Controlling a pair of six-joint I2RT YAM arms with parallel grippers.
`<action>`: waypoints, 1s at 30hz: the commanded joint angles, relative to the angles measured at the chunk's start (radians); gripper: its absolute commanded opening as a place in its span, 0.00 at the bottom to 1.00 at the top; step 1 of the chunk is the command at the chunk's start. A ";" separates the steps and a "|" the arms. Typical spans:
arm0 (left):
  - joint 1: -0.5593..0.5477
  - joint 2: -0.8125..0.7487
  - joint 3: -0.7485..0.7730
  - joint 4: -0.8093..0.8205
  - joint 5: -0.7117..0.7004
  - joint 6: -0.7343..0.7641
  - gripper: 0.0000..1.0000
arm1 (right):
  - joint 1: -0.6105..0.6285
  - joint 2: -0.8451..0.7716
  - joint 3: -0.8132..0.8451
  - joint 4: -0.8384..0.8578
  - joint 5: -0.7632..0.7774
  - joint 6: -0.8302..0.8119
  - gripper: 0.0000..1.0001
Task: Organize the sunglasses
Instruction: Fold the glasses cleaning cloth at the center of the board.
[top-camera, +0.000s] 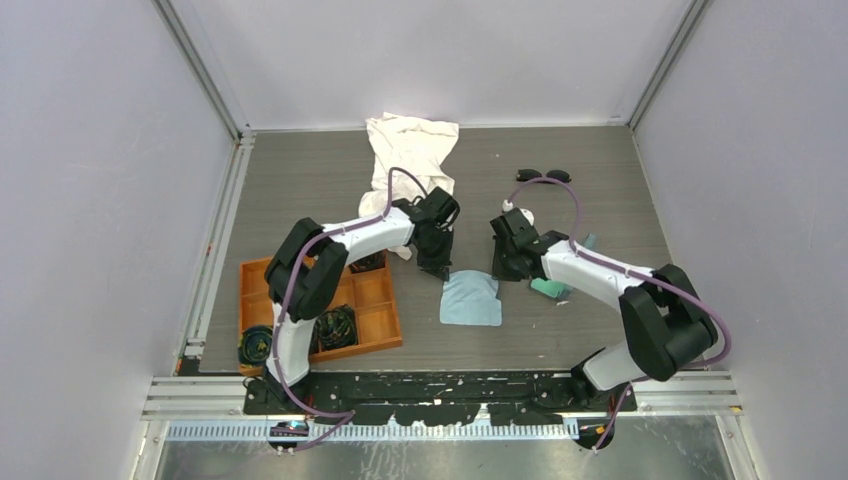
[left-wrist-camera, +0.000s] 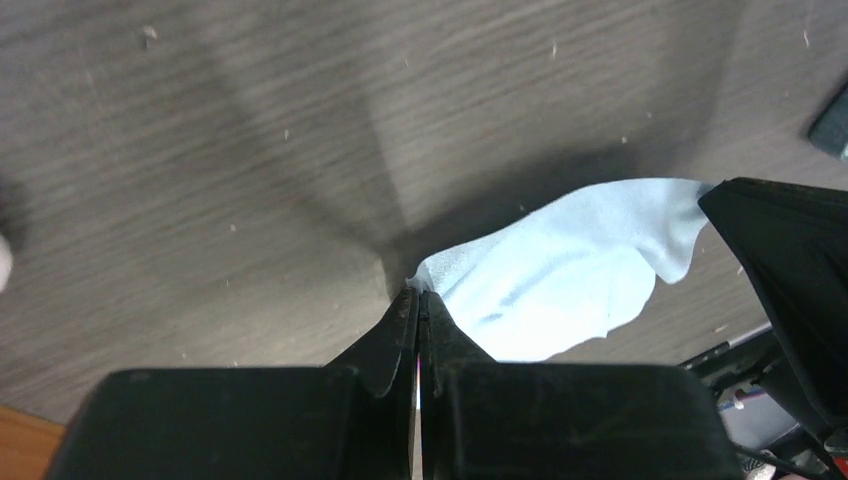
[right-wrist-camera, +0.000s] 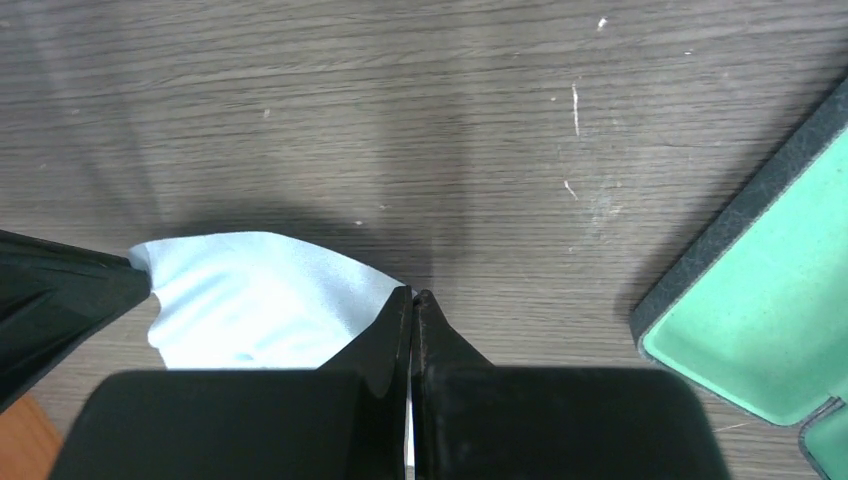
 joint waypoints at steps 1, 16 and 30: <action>-0.006 -0.108 -0.041 0.043 0.034 -0.011 0.00 | 0.012 -0.066 -0.018 0.006 0.022 0.008 0.00; -0.031 -0.179 -0.086 0.039 0.008 0.007 0.00 | 0.030 -0.269 -0.109 0.042 0.125 0.004 0.01; -0.053 -0.221 -0.148 0.063 0.030 -0.009 0.00 | 0.098 -0.320 -0.145 -0.033 0.080 0.067 0.00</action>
